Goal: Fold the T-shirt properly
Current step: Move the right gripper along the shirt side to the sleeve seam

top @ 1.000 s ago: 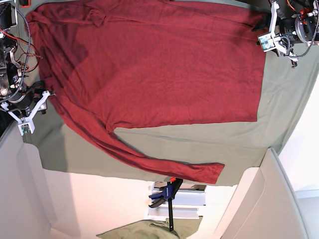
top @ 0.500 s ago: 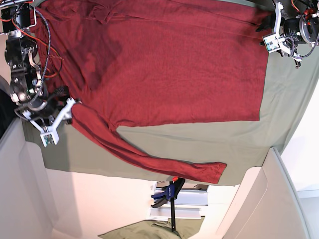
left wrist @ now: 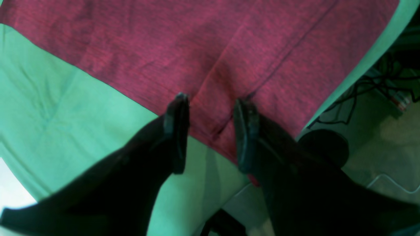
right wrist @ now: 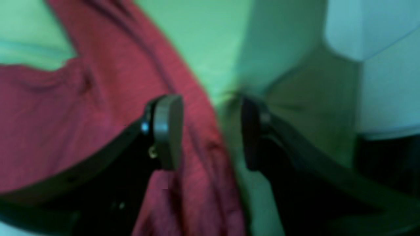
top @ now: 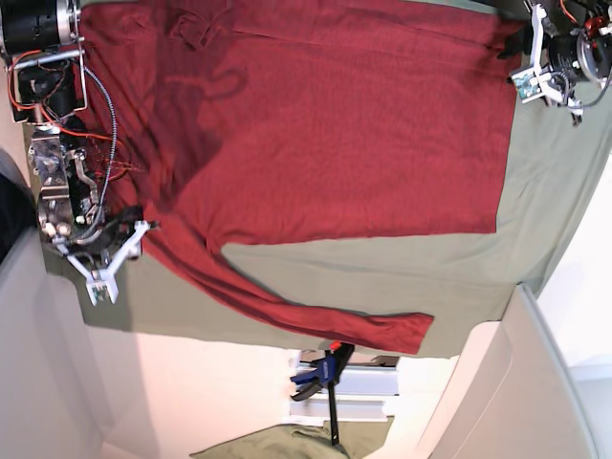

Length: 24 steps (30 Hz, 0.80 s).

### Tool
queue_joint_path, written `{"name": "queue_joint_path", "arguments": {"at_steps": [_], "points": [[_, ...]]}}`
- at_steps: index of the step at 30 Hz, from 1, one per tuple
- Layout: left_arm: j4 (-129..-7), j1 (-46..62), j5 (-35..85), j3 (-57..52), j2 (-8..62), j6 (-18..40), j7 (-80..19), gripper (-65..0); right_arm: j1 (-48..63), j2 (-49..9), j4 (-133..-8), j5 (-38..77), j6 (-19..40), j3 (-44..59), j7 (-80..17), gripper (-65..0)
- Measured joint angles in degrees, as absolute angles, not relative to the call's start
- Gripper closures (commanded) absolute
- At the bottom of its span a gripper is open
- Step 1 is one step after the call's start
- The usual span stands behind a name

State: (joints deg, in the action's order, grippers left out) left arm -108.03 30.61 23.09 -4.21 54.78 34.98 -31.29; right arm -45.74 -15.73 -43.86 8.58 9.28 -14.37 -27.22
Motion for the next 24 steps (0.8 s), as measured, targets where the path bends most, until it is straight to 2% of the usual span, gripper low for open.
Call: {"name": "queue_joint_path", "arguments": {"at_steps": [11,24], "points": [[-108.03,30.61,23.09,-4.21,54.78,34.98,-31.27,-25.8,-48.40,-15.97,-32.49,7.25,9.28,-14.37,-27.07,-29.1],[-108.03,30.61,23.09,-4.21,54.76,34.98,-31.27,-25.8,-46.19,-16.01,-31.38,4.91,9.28,-14.35,-26.17,-29.1]]}}
